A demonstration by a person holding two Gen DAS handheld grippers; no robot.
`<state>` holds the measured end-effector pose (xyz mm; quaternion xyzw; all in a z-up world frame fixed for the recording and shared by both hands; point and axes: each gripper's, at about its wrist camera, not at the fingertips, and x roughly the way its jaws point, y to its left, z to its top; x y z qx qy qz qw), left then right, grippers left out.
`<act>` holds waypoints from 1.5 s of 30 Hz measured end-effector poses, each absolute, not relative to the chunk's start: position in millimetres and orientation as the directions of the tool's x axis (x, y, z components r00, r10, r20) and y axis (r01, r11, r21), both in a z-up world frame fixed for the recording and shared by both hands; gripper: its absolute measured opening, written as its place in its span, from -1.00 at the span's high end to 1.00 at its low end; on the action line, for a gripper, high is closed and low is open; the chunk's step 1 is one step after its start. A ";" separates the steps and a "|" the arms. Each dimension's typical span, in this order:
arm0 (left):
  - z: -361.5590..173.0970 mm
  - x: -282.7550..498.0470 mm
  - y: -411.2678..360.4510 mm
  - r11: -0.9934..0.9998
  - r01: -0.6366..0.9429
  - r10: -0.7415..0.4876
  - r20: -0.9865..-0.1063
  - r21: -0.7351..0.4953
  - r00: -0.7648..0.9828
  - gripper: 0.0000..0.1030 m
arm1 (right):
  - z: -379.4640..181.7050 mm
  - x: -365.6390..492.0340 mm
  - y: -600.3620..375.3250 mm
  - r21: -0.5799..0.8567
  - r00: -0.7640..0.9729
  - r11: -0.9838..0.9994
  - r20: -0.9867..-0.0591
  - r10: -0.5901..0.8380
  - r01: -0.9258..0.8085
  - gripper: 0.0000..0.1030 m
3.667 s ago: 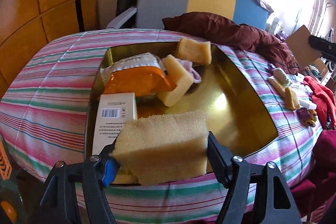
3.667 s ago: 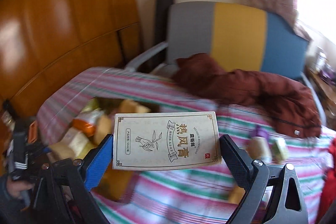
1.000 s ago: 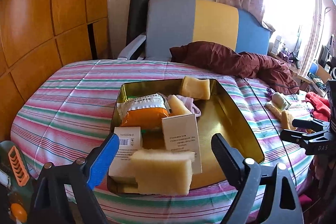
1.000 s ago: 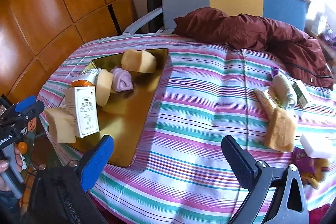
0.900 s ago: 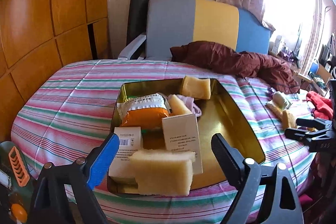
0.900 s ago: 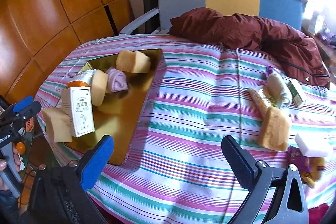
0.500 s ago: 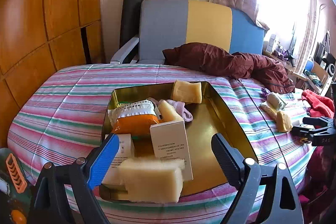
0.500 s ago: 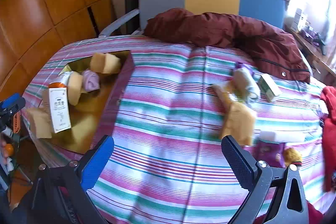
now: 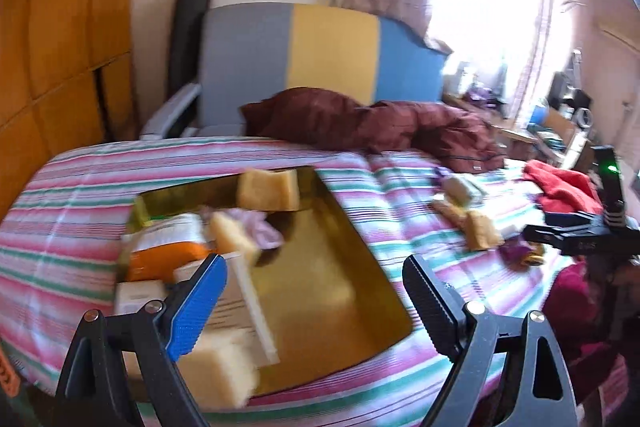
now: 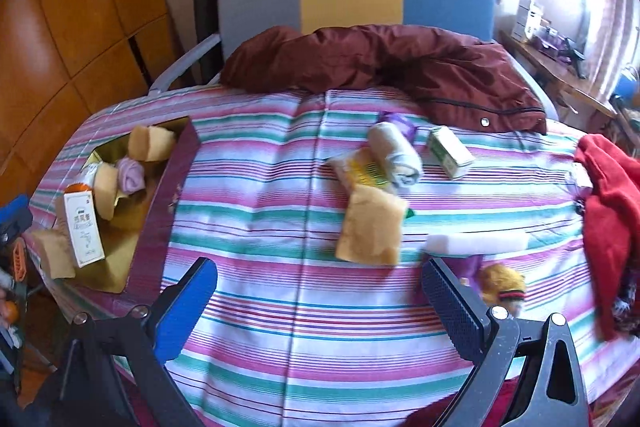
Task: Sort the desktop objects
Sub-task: 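Withdraw both grippers from the tray toward the remaining items, then grasp a yellow sponge with the left gripper while the right grasps the white foam block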
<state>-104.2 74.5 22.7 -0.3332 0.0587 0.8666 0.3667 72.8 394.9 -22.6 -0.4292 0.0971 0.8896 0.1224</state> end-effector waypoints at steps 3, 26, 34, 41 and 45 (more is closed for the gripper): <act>19.0 -101.4 90.9 -0.688 -0.705 0.625 -0.632 -0.169 -0.458 -0.76 | -19.6 77.3 405.8 0.057 -0.599 -0.945 -0.786 0.156 -0.321 -0.99; -33.0 -77.0 238.1 -0.495 -0.847 0.596 -0.785 -0.194 -0.169 -0.76 | -53.2 105.6 556.0 0.224 -0.454 -0.723 -0.880 0.138 -0.654 -0.98; -45.4 -71.4 273.8 -0.467 -0.851 0.591 -0.801 -0.242 -0.097 -0.76 | -79.1 70.7 570.7 0.250 -0.421 -0.716 -0.904 0.068 -0.652 -0.99; -46.2 -64.1 315.7 -0.427 -0.870 0.608 -0.791 -0.248 -0.073 -0.76 | -94.3 78.0 596.5 0.370 -0.461 -0.607 -0.887 -0.008 -0.703 -0.92; -47.3 -63.3 343.3 -0.418 -0.874 0.618 -0.783 -0.249 -0.073 -0.76 | -103.7 75.0 596.4 0.370 -0.439 -0.597 -0.898 -0.033 -0.712 -0.28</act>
